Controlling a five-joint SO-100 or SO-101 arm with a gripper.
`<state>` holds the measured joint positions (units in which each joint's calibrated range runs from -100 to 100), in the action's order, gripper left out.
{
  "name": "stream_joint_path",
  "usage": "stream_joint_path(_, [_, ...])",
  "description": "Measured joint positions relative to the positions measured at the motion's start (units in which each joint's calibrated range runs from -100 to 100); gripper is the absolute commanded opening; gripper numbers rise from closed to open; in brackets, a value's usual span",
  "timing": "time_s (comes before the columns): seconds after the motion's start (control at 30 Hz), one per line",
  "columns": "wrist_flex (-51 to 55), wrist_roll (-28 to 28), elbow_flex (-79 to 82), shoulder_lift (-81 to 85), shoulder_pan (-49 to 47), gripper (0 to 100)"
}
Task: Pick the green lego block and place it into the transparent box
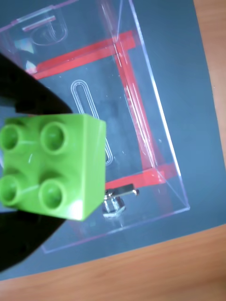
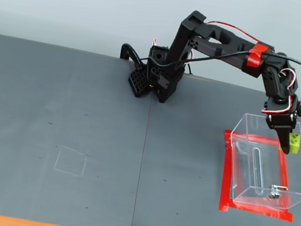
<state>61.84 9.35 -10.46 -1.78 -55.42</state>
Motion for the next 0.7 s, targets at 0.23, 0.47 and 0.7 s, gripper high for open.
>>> stream_joint_path(0.23, [0.0, -0.24, 0.0, 0.0, -1.33, 15])
stream_joint_path(0.47, [0.0, -0.29, 0.0, 0.0, -1.33, 22])
stream_joint_path(0.7, [0.0, 0.05, 0.0, 0.0, -1.25, 32])
